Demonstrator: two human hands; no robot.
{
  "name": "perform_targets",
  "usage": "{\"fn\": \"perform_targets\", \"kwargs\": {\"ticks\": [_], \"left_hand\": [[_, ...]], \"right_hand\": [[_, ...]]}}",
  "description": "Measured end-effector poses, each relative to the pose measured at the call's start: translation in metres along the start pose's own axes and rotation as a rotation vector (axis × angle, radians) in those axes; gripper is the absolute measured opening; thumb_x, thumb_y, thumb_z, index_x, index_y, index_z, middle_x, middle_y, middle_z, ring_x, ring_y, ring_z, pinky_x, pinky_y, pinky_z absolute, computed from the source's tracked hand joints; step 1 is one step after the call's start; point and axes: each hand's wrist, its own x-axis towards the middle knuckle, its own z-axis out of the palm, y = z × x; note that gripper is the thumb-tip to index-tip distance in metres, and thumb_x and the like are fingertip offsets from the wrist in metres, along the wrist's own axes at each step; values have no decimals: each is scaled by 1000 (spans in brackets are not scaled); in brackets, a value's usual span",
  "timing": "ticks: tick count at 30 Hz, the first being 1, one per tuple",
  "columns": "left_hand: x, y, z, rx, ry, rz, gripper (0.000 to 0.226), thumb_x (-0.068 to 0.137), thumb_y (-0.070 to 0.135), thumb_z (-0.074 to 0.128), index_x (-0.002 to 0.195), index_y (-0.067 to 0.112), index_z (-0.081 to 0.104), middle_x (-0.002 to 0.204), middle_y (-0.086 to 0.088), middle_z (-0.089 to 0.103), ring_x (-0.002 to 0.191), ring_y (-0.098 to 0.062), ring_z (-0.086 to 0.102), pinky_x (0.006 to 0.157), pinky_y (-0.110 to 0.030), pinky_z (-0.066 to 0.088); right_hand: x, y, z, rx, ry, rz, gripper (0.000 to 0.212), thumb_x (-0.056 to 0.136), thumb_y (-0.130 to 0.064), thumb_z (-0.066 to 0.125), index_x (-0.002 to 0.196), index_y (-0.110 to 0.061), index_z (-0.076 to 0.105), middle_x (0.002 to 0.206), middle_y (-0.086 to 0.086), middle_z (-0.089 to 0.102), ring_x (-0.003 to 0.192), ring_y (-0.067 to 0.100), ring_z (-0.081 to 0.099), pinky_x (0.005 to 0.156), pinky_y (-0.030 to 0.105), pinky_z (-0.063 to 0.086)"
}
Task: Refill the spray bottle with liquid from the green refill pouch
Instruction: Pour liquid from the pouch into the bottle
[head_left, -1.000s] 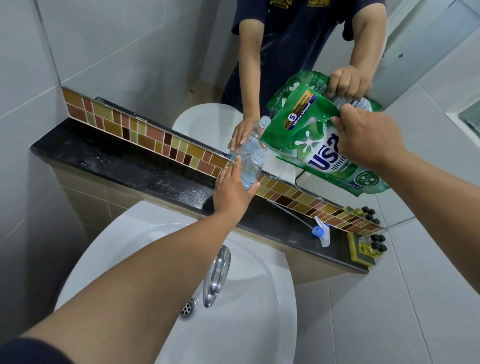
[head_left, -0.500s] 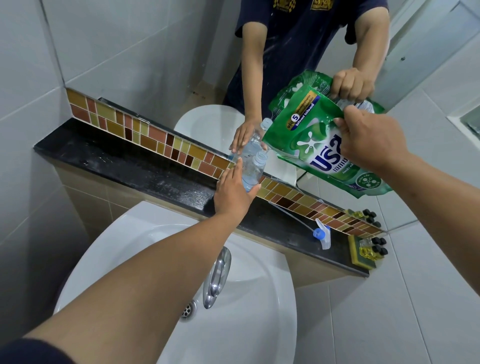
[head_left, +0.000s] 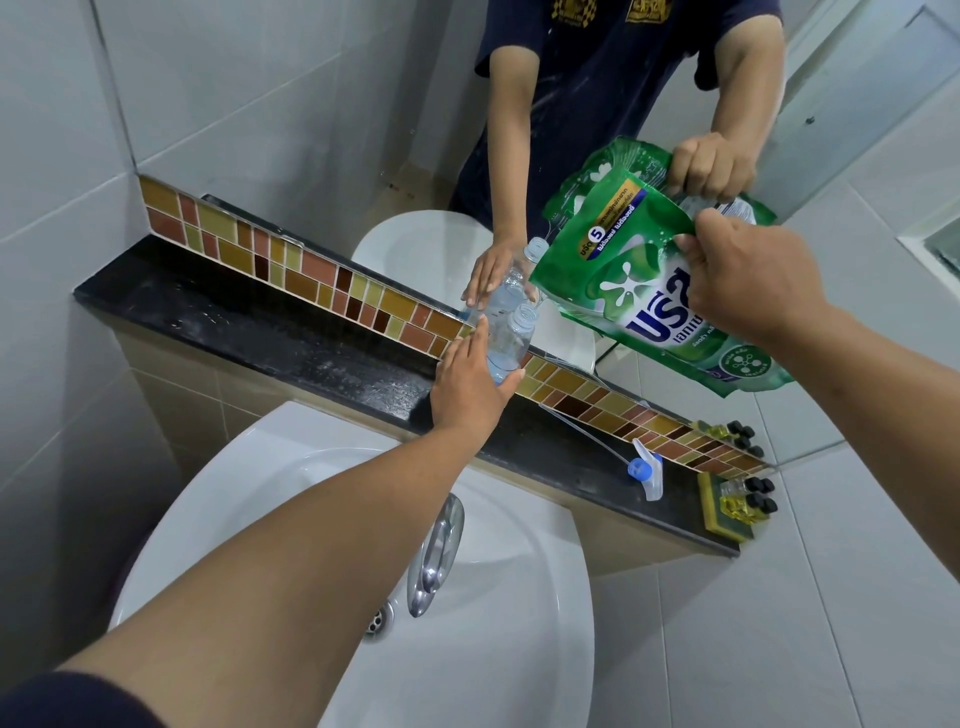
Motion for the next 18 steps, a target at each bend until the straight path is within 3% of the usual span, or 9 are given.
{"fn": "perform_targets", "kwargs": {"ticks": [13, 18], "left_hand": [[0, -1, 1, 2, 2, 6, 93, 87, 65, 60, 159, 26, 14, 162, 0, 30, 149, -24, 26, 109, -47, 44], [0, -1, 0, -1, 3, 9, 93, 87, 64, 60, 159, 26, 13, 162, -1, 31, 149, -24, 25, 109, -47, 43]], "right_hand": [[0, -2, 2, 12, 30, -7, 32, 102, -25, 40, 75, -10, 32, 55, 0, 33, 40, 19, 25, 44, 26, 19], [1, -2, 3, 8, 15, 4, 33, 102, -29, 37, 76, -9, 33, 56, 3, 38, 40, 21, 30, 44, 29, 28]]}}
